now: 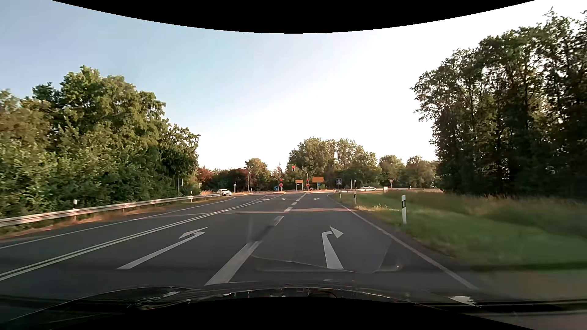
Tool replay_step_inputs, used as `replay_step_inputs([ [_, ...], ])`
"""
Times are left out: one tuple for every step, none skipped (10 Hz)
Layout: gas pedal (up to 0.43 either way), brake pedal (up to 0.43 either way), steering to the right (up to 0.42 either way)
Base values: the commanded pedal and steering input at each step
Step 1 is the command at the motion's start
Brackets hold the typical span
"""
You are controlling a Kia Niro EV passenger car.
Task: Follow the waypoints while adhering to traffic rules and regulations
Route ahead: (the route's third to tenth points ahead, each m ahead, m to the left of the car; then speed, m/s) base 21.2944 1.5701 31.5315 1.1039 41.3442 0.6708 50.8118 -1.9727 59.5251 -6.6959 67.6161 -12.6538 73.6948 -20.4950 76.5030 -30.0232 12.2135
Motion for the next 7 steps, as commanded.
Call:
replay_step_inputs([
  [0.189, 0.000, 0.020],
  [0.177, 0.000, 0.018],
  [0.177, 0.000, 0.016],
  [0.157, 0.000, 0.011],
  [0.130, 0.000, 0.009],
  [0.130, 0.000, 0.009],
  [0.130, 0.000, 0.008],
])
